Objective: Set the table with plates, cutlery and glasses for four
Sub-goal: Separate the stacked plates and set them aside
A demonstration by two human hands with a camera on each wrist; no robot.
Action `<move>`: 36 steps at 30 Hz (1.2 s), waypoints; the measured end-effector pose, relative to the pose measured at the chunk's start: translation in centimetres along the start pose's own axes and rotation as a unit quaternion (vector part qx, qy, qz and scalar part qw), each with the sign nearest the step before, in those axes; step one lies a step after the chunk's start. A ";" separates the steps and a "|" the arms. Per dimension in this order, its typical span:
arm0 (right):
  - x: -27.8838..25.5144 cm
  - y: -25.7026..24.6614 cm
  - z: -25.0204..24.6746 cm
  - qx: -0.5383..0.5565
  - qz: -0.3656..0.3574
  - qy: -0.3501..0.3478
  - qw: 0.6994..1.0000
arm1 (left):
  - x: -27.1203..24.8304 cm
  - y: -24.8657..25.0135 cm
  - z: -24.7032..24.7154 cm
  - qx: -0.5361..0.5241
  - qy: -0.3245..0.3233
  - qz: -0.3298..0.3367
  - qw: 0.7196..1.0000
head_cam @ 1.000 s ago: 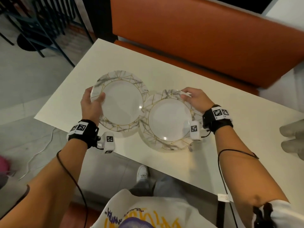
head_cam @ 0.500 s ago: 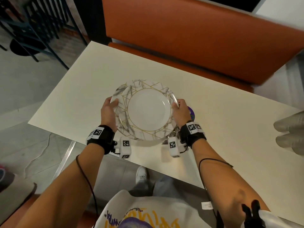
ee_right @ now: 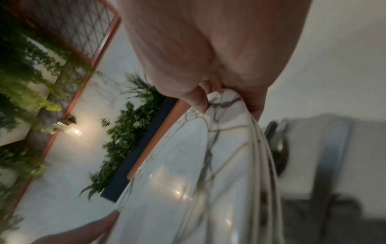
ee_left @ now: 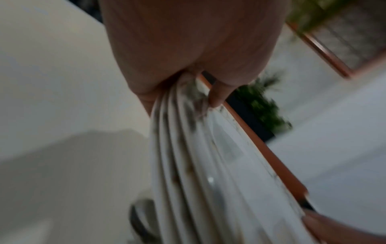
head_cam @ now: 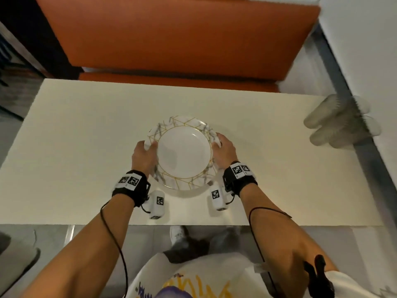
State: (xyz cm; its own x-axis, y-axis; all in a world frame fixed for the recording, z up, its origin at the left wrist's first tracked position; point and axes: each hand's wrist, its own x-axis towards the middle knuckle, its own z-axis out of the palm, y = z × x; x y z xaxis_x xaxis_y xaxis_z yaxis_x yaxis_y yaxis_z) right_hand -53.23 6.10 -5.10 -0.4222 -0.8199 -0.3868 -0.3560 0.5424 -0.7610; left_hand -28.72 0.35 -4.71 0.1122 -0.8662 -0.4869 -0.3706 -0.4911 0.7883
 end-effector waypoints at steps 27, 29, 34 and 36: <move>-0.5 30.7 -36.8 -0.026 0.218 0.170 0.961 | -13.7 7.1 46.3 0.322 -0.234 0.094 0.912; -0.2 31.5 -37.2 -0.034 0.219 0.167 0.961 | -13.9 7.1 47.1 0.323 -0.228 0.100 0.913; 0.2 32.7 -37.7 -0.052 0.220 0.166 0.960 | -14.3 7.3 48.2 0.352 -0.214 0.143 0.900; 0.3 32.8 -37.6 -0.061 0.221 0.163 0.960 | -14.8 7.4 48.2 0.411 -0.201 0.180 0.871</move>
State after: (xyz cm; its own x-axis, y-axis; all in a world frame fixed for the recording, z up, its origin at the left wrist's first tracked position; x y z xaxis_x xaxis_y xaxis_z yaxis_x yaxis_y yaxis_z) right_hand -96.37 30.59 -10.58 -0.7857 -0.4142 -0.4595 -0.1678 0.8576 -0.4861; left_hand -77.52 13.96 -9.84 -0.4183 -0.7666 -0.4871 -0.8682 0.1800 0.4624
